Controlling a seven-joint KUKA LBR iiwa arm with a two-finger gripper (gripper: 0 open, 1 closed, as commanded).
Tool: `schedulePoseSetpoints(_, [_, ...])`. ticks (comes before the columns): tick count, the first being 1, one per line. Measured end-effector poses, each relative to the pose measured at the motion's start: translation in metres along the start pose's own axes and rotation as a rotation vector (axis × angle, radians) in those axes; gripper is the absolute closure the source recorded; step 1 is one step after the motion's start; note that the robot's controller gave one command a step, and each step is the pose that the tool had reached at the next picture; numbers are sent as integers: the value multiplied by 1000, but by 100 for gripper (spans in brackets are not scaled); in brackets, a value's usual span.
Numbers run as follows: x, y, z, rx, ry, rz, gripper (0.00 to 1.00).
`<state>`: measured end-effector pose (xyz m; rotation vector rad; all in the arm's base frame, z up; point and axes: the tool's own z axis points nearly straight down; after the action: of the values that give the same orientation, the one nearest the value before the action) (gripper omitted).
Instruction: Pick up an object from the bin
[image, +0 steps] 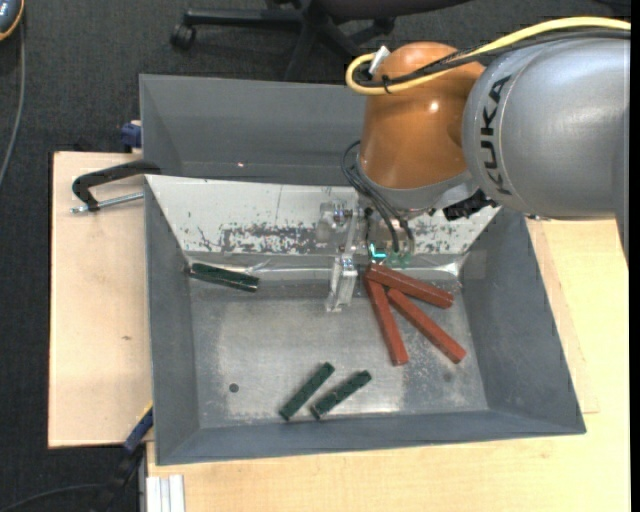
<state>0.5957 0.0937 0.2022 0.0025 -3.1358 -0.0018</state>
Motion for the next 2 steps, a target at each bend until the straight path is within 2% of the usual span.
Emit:
schedulePoseSetpoints(1, [-2, 0, -4, -1, -7, 1, 0])
schedulePoseSetpoints(2, [-5, -19, 60, 0, -11, -38, 0])
